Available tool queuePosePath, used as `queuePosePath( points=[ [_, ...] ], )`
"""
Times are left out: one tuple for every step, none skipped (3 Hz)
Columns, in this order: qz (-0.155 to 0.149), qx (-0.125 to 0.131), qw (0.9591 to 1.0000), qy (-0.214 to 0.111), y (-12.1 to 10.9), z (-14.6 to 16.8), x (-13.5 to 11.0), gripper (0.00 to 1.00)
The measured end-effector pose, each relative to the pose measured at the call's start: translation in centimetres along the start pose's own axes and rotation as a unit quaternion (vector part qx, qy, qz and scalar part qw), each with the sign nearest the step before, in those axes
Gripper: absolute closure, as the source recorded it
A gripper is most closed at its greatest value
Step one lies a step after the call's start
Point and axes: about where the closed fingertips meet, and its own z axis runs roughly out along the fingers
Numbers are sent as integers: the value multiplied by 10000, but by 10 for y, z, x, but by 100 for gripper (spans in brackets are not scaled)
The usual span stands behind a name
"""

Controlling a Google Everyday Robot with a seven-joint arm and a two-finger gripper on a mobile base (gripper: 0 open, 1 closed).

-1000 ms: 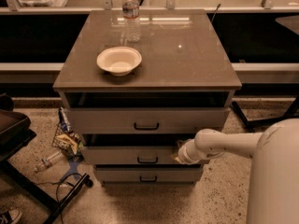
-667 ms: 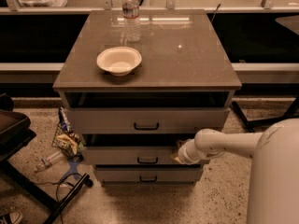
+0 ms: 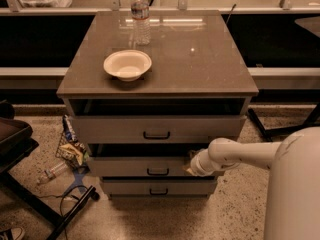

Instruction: Open middle drawer

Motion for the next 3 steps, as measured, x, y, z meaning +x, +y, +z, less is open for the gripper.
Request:
queuePosePath(
  points=[
    [-1,0,10000,0,0,0,0,100],
    [-1,0,10000,0,0,0,0,100],
    [-1,-1,10000,0,0,0,0,75]
  ],
)
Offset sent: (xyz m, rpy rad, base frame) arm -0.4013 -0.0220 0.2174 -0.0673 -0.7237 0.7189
